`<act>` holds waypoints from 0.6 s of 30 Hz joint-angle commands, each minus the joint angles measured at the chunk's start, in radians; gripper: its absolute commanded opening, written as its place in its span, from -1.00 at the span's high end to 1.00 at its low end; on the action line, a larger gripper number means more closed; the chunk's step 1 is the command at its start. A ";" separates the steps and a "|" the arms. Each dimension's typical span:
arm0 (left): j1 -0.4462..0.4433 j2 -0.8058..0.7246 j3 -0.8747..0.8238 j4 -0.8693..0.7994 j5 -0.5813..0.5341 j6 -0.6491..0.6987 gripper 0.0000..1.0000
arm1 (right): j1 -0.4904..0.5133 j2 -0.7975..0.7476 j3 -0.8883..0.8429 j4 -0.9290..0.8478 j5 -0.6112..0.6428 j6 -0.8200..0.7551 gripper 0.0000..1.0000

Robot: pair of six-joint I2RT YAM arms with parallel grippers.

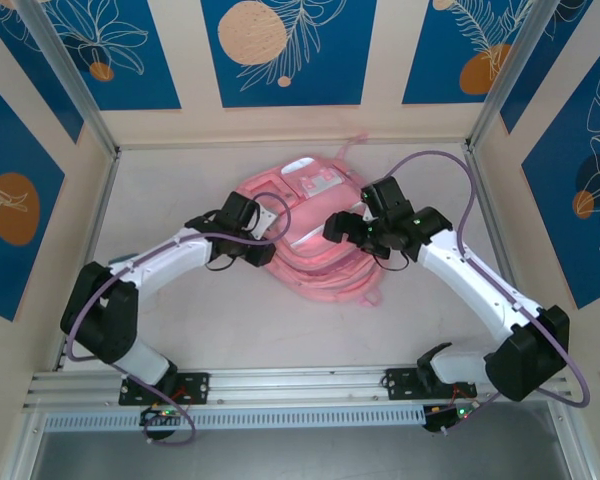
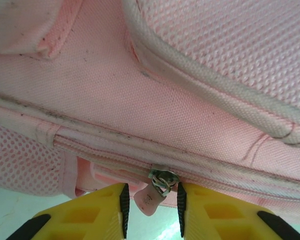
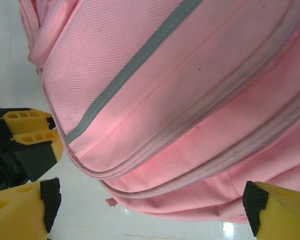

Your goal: Pack the student bag

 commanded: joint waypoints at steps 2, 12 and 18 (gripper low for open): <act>0.002 0.020 0.039 -0.052 -0.010 0.047 0.38 | -0.030 -0.060 -0.045 -0.044 0.024 0.020 -0.91; 0.003 0.037 0.045 -0.072 0.011 0.088 0.09 | -0.108 -0.122 -0.156 -0.021 -0.022 0.073 -0.90; 0.004 0.063 0.069 -0.085 -0.034 0.101 0.48 | -0.116 -0.107 -0.171 0.013 -0.062 0.090 -0.89</act>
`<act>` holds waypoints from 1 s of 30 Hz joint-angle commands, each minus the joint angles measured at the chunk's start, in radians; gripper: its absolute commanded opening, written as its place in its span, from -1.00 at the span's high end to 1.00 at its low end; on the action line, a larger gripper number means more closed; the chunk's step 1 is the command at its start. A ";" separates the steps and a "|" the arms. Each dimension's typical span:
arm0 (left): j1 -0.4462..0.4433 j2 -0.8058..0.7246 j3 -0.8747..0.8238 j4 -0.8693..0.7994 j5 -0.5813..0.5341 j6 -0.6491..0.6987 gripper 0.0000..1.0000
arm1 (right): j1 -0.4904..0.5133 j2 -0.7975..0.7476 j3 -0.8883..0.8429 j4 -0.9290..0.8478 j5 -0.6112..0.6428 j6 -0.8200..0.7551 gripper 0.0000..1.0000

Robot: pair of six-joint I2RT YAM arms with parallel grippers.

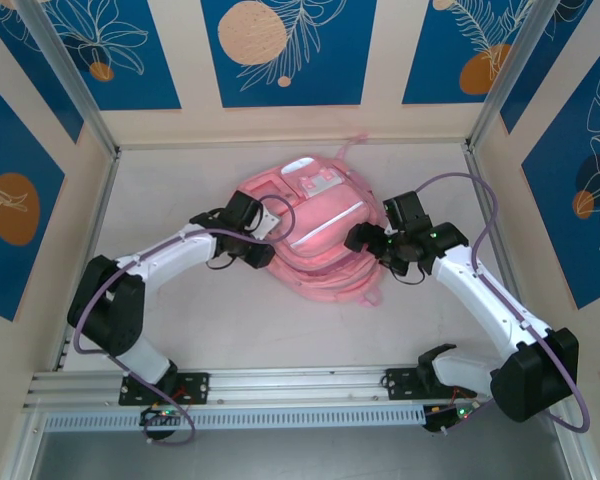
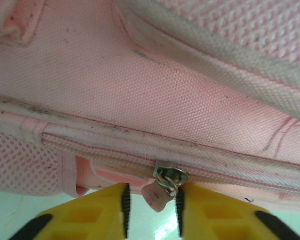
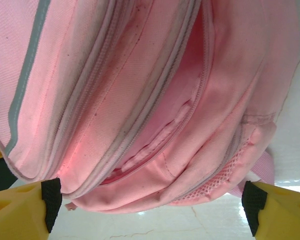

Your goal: Pack the student bag

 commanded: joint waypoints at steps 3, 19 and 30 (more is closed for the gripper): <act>0.003 -0.004 0.023 -0.014 -0.015 0.024 0.73 | -0.006 0.009 -0.028 0.042 -0.062 0.035 -0.86; -0.003 -0.110 -0.073 0.060 0.090 -0.050 1.00 | 0.013 -0.011 -0.213 0.431 -0.315 0.247 -0.34; -0.040 -0.178 -0.174 0.218 0.195 -0.177 1.00 | 0.075 -0.013 -0.284 0.587 -0.256 0.348 0.34</act>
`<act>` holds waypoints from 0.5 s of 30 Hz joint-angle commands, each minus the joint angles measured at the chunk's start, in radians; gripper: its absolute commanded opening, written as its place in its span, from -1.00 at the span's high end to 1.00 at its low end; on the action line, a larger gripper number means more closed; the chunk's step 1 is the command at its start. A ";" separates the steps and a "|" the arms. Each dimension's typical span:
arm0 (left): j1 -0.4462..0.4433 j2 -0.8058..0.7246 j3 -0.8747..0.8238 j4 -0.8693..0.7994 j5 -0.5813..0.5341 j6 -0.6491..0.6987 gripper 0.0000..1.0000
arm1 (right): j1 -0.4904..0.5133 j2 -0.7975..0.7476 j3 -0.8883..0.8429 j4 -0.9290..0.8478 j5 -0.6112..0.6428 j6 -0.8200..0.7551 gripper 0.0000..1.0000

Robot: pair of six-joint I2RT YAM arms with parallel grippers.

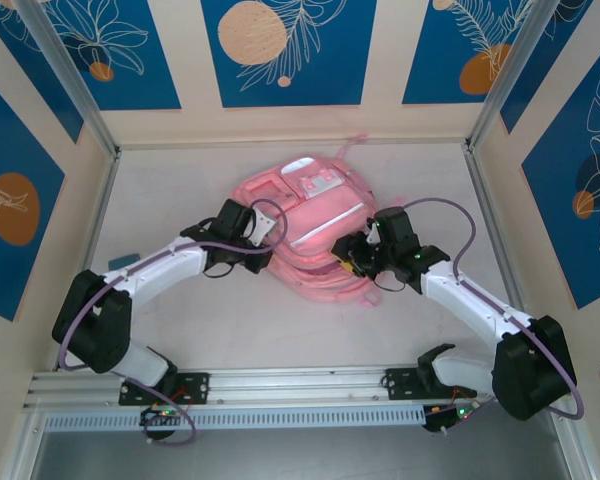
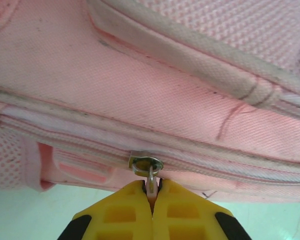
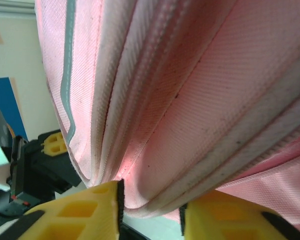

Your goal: Pack the student bag

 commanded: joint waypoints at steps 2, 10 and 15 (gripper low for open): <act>-0.039 -0.077 -0.056 0.112 0.107 -0.080 1.00 | 0.033 -0.018 -0.015 0.064 0.048 0.053 0.39; -0.121 -0.133 -0.092 0.169 0.104 -0.146 1.00 | 0.066 0.018 -0.004 0.083 0.105 0.077 0.52; -0.178 -0.122 -0.086 0.204 0.094 -0.187 1.00 | 0.088 0.054 0.011 0.099 0.106 0.080 0.54</act>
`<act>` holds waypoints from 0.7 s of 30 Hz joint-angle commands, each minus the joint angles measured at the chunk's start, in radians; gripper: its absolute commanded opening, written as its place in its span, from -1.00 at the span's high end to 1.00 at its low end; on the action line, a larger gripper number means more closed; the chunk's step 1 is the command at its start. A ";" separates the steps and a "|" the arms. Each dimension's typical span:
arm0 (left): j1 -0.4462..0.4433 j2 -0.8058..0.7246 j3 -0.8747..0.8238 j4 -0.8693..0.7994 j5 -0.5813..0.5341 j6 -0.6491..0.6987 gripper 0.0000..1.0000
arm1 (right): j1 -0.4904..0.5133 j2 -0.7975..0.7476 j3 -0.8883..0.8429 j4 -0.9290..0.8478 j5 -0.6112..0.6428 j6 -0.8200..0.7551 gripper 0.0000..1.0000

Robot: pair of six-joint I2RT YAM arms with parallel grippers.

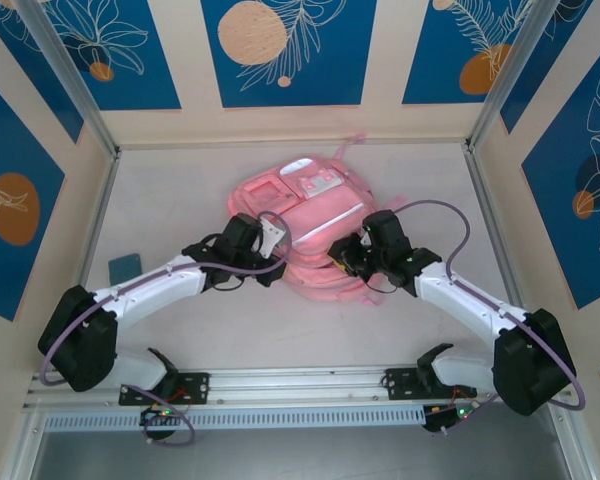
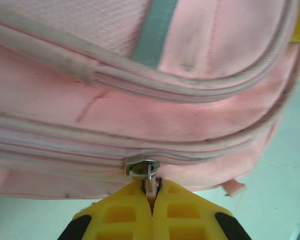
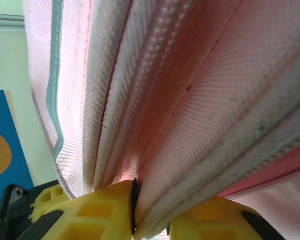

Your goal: Pack the student bag

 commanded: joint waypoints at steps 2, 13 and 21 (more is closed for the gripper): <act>-0.067 -0.010 0.010 0.120 0.066 -0.061 1.00 | 0.029 0.038 0.021 0.055 0.006 0.011 0.54; -0.158 0.107 0.132 0.235 0.088 -0.227 1.00 | 0.032 0.008 0.017 -0.009 0.057 -0.025 0.45; -0.141 0.076 0.161 0.068 -0.008 -0.230 0.31 | -0.012 -0.103 0.050 -0.231 0.161 -0.140 0.08</act>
